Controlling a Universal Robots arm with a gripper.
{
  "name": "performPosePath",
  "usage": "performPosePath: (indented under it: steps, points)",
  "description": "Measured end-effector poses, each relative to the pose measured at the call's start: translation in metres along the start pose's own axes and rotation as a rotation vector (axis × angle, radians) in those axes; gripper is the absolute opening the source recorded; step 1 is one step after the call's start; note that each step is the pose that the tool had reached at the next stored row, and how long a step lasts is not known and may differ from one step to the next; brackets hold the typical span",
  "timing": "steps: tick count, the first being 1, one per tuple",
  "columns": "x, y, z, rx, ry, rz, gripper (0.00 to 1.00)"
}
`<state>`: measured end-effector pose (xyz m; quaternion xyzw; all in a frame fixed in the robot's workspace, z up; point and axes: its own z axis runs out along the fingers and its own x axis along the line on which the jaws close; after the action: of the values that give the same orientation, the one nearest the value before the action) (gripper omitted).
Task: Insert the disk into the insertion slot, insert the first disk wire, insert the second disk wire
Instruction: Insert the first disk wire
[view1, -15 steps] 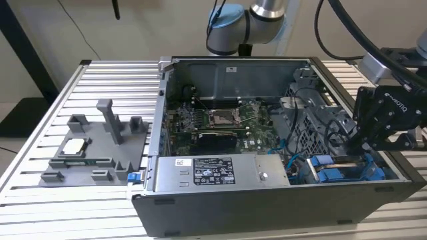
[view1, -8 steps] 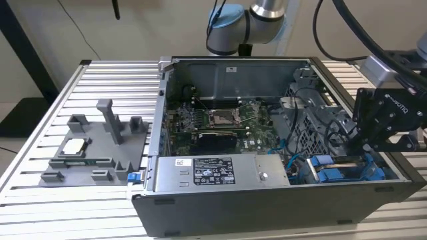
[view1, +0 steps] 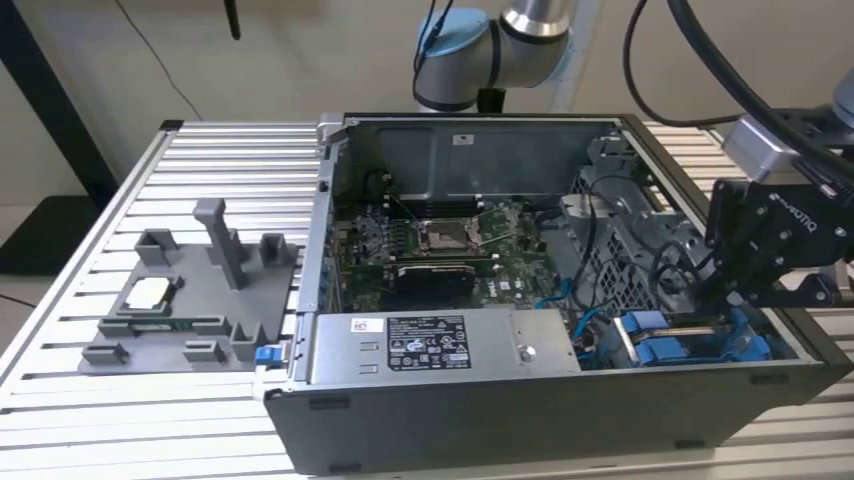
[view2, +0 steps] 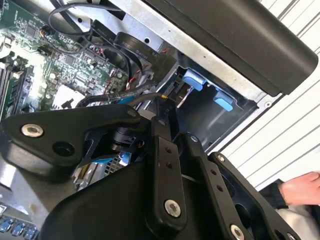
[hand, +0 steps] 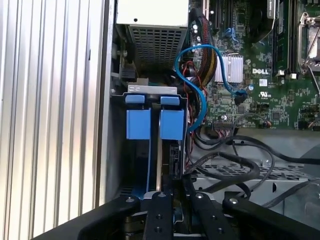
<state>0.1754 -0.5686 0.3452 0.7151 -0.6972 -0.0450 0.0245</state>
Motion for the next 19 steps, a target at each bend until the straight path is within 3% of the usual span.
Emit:
performPosePath:
  steps: [10,19]
  points:
    - [-0.0009,-0.0008,0.0041,0.0040,0.0012,-0.017,0.19]
    - [-0.0008,-0.0026,0.0080,0.0053,-0.0026,-0.020,0.19]
